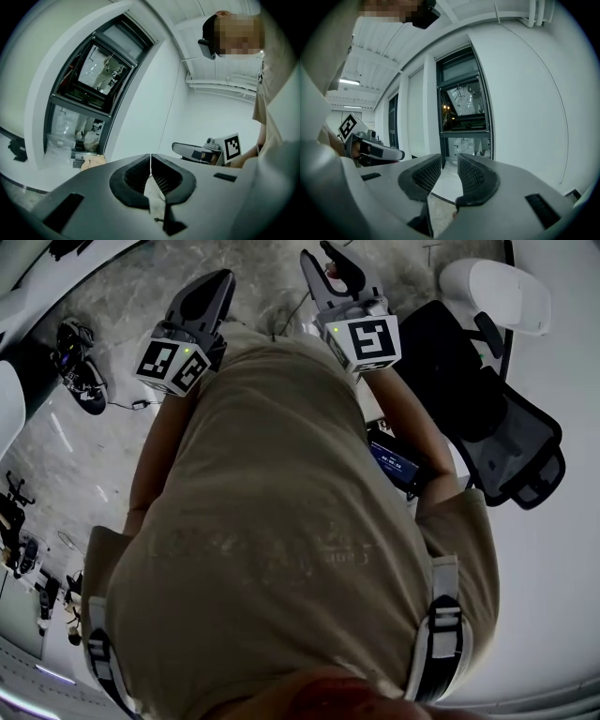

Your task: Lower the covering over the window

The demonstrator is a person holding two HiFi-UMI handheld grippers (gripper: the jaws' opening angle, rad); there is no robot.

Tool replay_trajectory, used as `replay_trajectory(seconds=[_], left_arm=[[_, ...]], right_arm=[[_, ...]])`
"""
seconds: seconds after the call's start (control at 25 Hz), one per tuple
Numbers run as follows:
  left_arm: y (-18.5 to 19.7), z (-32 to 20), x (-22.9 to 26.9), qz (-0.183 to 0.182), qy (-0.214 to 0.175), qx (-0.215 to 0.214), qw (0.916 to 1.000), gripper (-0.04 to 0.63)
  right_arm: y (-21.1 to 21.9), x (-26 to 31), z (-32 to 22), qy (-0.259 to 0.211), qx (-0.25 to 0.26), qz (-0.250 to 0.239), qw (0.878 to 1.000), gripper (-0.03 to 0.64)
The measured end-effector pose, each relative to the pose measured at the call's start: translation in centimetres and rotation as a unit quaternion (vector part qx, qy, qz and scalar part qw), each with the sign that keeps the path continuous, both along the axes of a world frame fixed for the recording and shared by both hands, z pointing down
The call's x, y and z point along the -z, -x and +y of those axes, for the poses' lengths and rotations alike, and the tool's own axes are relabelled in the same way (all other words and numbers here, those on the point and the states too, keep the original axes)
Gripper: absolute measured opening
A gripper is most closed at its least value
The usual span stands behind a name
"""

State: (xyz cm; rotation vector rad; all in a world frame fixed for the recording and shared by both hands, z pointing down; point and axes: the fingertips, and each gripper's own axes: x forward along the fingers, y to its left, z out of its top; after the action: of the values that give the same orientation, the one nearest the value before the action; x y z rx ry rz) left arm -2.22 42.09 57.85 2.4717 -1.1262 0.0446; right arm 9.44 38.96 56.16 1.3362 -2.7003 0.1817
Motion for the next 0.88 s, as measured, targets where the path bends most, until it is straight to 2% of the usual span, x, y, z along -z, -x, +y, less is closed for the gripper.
replay_trajectory(seconds=[0.12,0.36,0.52,0.68,0.8,0.88], left_arm=[[1.1,-0.4,1.5,0.004,-0.007,0.004,1.0,0.018],[3.9,-1.1,2.7,0.002,-0.013,0.04,0.9991,0.018],[6.1,-0.8,4.4,-0.013,-0.051,0.072,0.996,0.018],[9.3,-1.8,6.1,-0.005,-0.07,0.111,0.9913,0.018],[9.0,-2.3,6.3,0.003,-0.073,0.114,0.9908,0.018],[10.9,-2.2,6.3,0.007,-0.074,0.109,0.9912,0.018]], right_arm=[[0.2,1.1,-0.3,0.0,-0.001,0.001,1.0,0.1],[2.4,3.1,-0.9,-0.018,0.007,-0.011,1.0,0.1],[3.7,4.7,-0.4,-0.015,0.007,-0.024,1.0,0.1],[4.5,5.9,-1.0,-0.028,0.005,-0.015,0.999,0.1],[3.8,6.6,-1.5,-0.026,-0.002,-0.026,0.999,0.1],[6.2,7.6,-1.5,-0.027,0.0,-0.035,0.999,0.1]])
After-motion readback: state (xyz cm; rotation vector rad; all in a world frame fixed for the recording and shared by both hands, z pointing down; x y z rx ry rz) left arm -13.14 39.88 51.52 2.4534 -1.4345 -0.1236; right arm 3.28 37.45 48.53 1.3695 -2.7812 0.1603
